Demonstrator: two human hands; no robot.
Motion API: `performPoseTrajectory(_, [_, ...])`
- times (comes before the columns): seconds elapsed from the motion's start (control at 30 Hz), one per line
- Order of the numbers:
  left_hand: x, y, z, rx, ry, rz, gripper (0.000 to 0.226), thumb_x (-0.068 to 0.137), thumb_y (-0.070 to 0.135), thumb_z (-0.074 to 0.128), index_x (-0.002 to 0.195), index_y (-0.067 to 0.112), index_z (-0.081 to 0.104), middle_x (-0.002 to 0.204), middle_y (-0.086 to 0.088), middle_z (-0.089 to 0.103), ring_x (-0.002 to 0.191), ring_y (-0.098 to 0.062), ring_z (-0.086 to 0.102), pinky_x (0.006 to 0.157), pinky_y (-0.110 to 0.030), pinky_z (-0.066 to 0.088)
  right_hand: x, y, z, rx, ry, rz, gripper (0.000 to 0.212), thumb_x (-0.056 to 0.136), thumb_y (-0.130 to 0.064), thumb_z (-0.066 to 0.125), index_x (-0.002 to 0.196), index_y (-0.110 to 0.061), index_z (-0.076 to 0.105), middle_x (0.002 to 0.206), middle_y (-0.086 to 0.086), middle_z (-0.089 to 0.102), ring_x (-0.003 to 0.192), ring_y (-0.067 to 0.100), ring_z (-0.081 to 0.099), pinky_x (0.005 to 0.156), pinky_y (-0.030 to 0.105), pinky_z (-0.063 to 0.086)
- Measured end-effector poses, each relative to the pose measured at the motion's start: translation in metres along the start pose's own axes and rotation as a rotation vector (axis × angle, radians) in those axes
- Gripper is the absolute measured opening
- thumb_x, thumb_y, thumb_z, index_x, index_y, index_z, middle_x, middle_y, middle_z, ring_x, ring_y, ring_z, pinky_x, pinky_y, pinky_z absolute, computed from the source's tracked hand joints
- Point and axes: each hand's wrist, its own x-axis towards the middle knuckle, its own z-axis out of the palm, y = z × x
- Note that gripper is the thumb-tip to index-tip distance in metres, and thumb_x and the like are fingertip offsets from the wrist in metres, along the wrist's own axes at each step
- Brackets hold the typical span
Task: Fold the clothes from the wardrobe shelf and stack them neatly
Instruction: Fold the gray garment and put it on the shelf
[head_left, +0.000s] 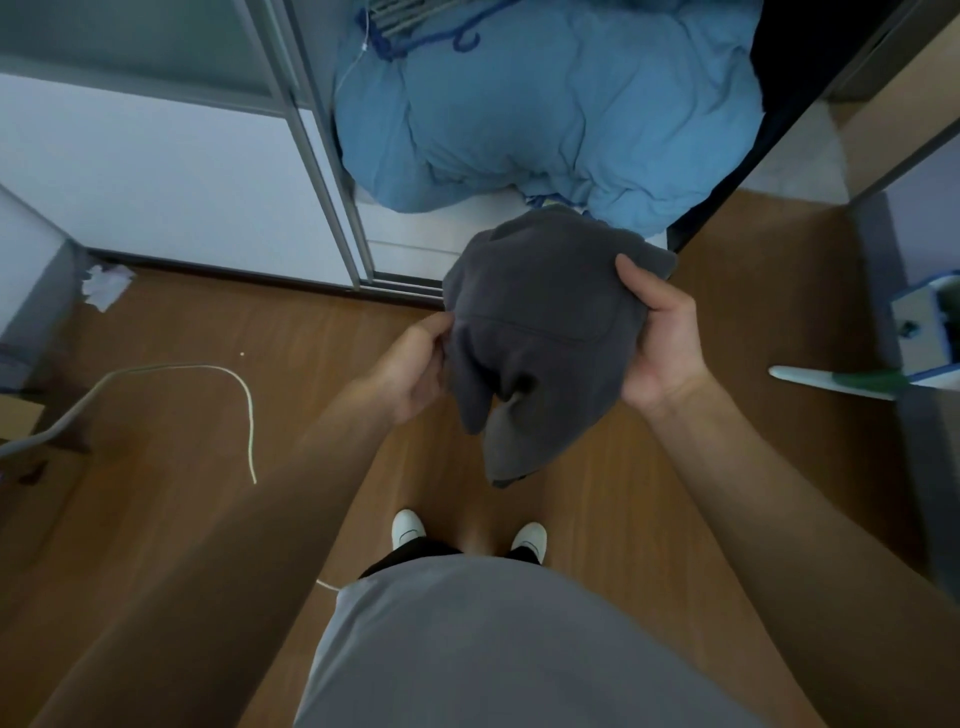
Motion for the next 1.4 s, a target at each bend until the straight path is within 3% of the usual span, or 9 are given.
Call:
performPoseTrajectory(0.07, [-0.001,-0.002,-0.003,-0.104,-0.109,0.065,0.026,0.090,0.003,0.047,0.078,0.015,0.067,0.062,0.000,0.062,0.057,-0.011,0.060,0.053,-0.023,0.049,-0.002,-0.003,-0.001,-0.010,-0.008,0.013,0.033,0.096,-0.026,0.057,0.115,-0.006,0.074,0.124,0.016,0.069,0.116,0.030,0.066,0.096,0.044,0.054])
performPoseTrajectory(0.17, [0.003,0.005,-0.005,0.053,0.068,0.181,0.037,0.085,-0.016,0.044,0.089,0.011,0.069,0.067,0.000,0.069,0.059,-0.009,0.064,0.054,-0.021,0.051,-0.004,-0.011,-0.007,-0.061,0.026,0.046,0.034,0.095,-0.027,0.059,0.115,-0.005,0.074,0.125,0.016,0.069,0.116,0.031,0.066,0.092,0.042,0.056])
performPoseTrajectory(0.4, [0.015,0.030,0.001,0.486,0.388,0.534,0.013,0.093,0.006,0.061,0.093,0.018,0.063,0.091,-0.009,0.058,0.077,-0.013,0.056,0.074,-0.027,0.049,-0.005,-0.008,-0.016,-0.112,0.131,0.089,0.036,0.096,-0.033,0.060,0.118,-0.008,0.073,0.129,0.016,0.067,0.117,0.031,0.066,0.090,0.042,0.057])
performPoseTrajectory(0.47, [0.014,0.029,0.010,0.435,0.398,0.482,0.002,0.096,0.015,0.060,0.097,0.017,0.059,0.088,-0.012,0.058,0.078,-0.017,0.056,0.074,-0.034,0.048,-0.005,-0.005,-0.014,-0.107,0.129,0.081,0.035,0.097,-0.034,0.059,0.114,-0.009,0.076,0.126,0.015,0.069,0.115,0.030,0.067,0.088,0.042,0.058])
performPoseTrajectory(0.63, [0.015,0.012,0.018,0.320,0.325,0.254,0.045,0.100,0.042,0.053,0.096,-0.002,0.062,0.097,-0.025,0.070,0.087,-0.027,0.068,0.087,-0.051,0.056,-0.005,-0.007,-0.008,-0.090,0.110,0.058,0.036,0.097,-0.034,0.057,0.111,-0.007,0.077,0.122,0.014,0.071,0.111,0.029,0.069,0.087,0.041,0.058])
performPoseTrajectory(0.77, [0.011,0.001,0.025,0.167,0.185,0.058,0.048,0.097,0.066,0.037,0.097,0.031,0.070,0.082,0.016,0.077,0.091,-0.007,0.070,0.077,-0.029,0.051,-0.005,-0.007,-0.006,-0.078,0.111,0.042,0.035,0.098,-0.033,0.057,0.110,-0.007,0.077,0.120,0.014,0.072,0.109,0.028,0.070,0.086,0.040,0.058])
performPoseTrajectory(1.1, [-0.005,0.013,0.020,-0.307,-0.067,0.051,0.058,0.096,0.069,0.036,0.101,0.033,0.081,0.118,0.001,0.074,0.109,-0.015,0.070,0.087,-0.034,0.055,0.003,-0.017,-0.011,-0.015,0.197,-0.042,0.043,0.097,-0.032,0.060,0.130,-0.004,0.064,0.131,0.017,0.066,0.117,0.033,0.066,0.092,0.044,0.057])
performPoseTrajectory(1.27, [-0.016,0.027,0.021,-0.081,-0.169,0.070,0.040,0.095,0.034,0.064,0.128,0.012,0.063,0.122,-0.008,0.072,0.115,-0.025,0.068,0.096,-0.036,0.056,0.017,-0.025,-0.008,-0.170,0.377,0.073,0.039,0.100,-0.037,0.056,0.099,-0.007,0.081,0.109,0.014,0.076,0.094,0.028,0.075,0.070,0.038,0.062])
performPoseTrajectory(1.4, [-0.014,0.040,0.029,-0.030,-0.039,0.030,0.038,0.093,0.015,0.068,0.128,0.004,0.063,0.117,-0.015,0.072,0.107,-0.029,0.069,0.089,-0.038,0.057,0.026,-0.027,-0.018,-0.253,0.469,0.172,0.041,0.094,-0.045,0.062,0.107,-0.009,0.078,0.105,0.013,0.077,0.087,0.029,0.076,0.063,0.039,0.061])
